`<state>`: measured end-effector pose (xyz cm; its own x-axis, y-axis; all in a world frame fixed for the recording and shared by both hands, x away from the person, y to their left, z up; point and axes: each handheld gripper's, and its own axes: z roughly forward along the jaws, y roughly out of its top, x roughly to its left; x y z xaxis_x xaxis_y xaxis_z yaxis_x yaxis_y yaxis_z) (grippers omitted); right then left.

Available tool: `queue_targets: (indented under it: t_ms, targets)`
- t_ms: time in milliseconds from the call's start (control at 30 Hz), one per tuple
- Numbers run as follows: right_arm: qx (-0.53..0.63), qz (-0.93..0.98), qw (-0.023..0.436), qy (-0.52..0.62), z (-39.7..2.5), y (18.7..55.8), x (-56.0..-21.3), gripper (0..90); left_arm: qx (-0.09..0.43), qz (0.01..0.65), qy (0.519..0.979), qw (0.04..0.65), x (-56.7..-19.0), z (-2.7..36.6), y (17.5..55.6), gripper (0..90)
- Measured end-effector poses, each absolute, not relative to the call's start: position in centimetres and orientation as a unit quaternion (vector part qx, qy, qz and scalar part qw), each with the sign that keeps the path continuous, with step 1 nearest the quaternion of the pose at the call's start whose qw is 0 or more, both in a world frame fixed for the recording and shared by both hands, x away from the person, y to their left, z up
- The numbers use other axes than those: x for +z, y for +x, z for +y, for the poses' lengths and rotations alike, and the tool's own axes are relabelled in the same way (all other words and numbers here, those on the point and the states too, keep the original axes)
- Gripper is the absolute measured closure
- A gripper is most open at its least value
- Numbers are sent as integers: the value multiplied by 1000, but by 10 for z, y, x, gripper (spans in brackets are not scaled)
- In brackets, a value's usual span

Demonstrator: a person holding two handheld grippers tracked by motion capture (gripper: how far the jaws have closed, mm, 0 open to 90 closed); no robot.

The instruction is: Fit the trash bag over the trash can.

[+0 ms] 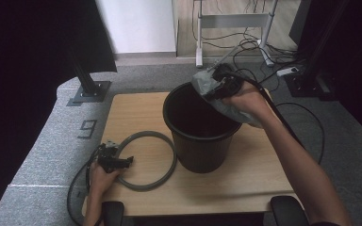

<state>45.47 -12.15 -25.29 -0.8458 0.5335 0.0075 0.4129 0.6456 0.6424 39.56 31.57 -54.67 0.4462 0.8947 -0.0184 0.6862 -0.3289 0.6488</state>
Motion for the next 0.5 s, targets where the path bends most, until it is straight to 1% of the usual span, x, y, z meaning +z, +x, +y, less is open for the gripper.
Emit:
queue_targets:
  t_ms: [233,500]
  targets:
    - [330,908,72,249,-96,460,-265,869,175,496,796,299,-547,316,396,0]
    - [314,918,44,238,-71,463,-288,865,175,496,796,299,-547,316,396,0]
